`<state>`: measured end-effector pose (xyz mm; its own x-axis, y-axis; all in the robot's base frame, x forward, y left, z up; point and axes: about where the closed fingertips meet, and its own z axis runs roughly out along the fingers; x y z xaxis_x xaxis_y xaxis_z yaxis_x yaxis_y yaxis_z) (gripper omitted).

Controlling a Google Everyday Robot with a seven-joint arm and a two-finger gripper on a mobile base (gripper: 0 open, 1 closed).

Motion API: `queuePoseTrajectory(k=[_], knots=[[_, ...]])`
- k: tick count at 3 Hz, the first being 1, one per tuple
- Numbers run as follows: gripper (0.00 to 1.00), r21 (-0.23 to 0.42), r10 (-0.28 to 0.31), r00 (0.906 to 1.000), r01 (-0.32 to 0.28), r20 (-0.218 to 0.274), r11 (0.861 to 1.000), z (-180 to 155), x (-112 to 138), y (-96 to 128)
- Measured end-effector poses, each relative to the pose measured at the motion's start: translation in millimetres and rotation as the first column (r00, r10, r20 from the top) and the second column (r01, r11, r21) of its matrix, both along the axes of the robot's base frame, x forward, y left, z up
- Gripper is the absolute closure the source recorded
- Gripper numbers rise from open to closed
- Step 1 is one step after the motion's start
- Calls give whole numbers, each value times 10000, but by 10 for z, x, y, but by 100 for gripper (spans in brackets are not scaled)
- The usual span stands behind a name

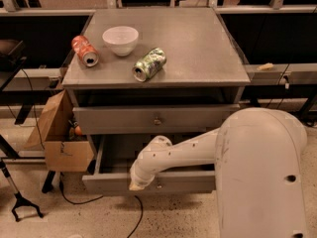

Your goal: Open middle drawer

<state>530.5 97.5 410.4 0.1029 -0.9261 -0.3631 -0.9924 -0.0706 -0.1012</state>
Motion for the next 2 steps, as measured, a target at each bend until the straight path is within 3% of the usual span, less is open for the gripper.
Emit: queuePoseTrajectory(k=[1,2], knots=[[89,1,1,10000,-1,-1,10000,38,22,2],[100,1,1,10000,-1,-2,10000,52,20,2]])
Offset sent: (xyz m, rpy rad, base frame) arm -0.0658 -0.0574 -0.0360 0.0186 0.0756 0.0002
